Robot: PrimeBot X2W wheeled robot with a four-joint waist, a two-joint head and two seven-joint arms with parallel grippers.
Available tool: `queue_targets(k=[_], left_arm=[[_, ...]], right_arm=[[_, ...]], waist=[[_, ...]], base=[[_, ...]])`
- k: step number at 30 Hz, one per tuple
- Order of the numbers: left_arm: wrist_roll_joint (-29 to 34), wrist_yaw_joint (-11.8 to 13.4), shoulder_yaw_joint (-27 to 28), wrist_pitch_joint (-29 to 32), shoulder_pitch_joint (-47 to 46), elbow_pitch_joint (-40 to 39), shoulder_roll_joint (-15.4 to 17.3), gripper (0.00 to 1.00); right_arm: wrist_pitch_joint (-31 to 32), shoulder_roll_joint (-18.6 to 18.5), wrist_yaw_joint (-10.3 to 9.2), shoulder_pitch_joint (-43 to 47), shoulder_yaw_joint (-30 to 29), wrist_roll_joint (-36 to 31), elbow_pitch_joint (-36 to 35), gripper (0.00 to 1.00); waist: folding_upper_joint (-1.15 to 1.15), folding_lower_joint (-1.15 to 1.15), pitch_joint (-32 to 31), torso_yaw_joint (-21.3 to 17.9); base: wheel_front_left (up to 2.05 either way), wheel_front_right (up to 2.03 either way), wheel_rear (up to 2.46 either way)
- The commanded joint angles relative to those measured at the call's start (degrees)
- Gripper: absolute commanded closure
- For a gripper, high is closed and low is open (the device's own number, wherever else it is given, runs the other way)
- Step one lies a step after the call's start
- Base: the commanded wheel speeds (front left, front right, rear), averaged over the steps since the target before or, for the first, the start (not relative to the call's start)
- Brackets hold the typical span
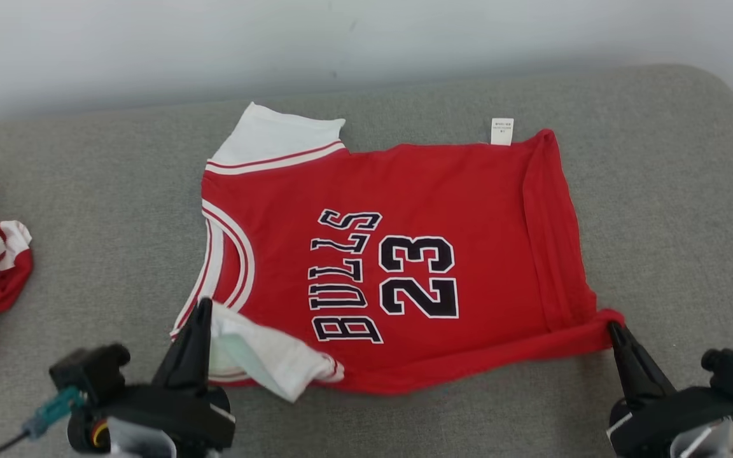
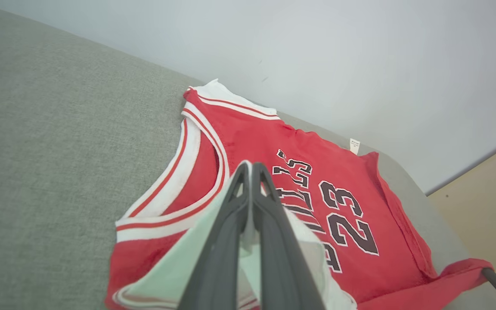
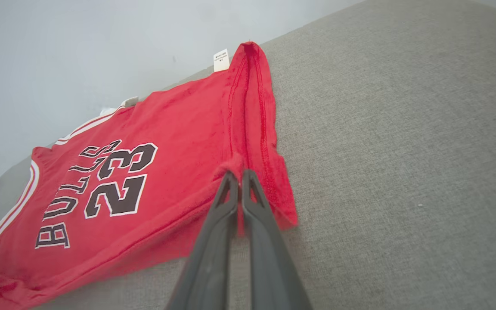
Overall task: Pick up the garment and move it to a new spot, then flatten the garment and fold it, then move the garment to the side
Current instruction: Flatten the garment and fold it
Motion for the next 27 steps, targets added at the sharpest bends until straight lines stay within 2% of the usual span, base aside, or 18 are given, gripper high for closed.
queue_targets(k=[1,10,16,17,18,19,20,27], left_arm=[[0.1,-0.6,0.2,0.4,-3.2,2.1,-0.1,1.0],[0.7,-4.1,0.8,0.5,-16.0,15.5,0.0,1.0],[1.4,-6.4,0.1,-0.7,-21.4,23.5,-0.8,1.0],[1.7,-6.4,0.0,-1.1,-22.1,24.6,-0.9,1.0],[2.5,-6.5,-0.2,-2.2,-22.9,25.5,-0.7,0.86],[3.0,-6.5,-0.4,-3.1,-23.4,26.5,-0.9,0.29],[3.2,-6.8,-0.6,-3.6,-23.5,27.4,-1.3,0.0],[4.2,-7.5,0.4,-6.9,-22.1,30.3,-1.8,0.0]], right_arm=[[-0.5,0.0,-0.14,-2.4,0.5,0.3,1.4,1.0],[-2.6,-0.2,-0.14,-13.0,3.0,0.8,10.7,1.0],[-4.3,-0.2,-0.14,-18.6,4.7,1.1,17.0,1.0],[-4.7,-0.2,-0.14,-19.3,5.1,1.1,17.8,0.93],[-5.4,-0.3,-0.14,-19.9,5.4,1.1,18.4,0.55],[-6.0,-0.4,-0.14,-20.4,5.6,1.1,19.1,0.0],[-6.6,-0.6,-0.14,-20.6,5.9,1.1,19.8,0.0],[-9.2,-1.6,-0.14,-19.7,7.1,1.6,22.3,0.0]], waist=[[-0.01,-0.01,1.8,-1.1],[-0.01,-0.01,5.5,-2.1],[-0.01,-0.01,6.8,-2.0],[-0.01,-0.01,6.9,-2.0],[-0.01,-0.01,7.0,-1.9],[-0.01,-0.01,6.9,-1.8],[-0.01,-0.01,6.8,-1.7],[-0.01,-0.01,5.2,-0.9]], base=[[0.0,0.0,0.0],[0.0,0.0,0.0],[0.0,0.0,0.0],[0.0,0.0,0.0],[0.0,0.0,0.0],[0.0,0.0,0.0],[0.0,0.0,0.0],[0.0,0.0,0.0]])
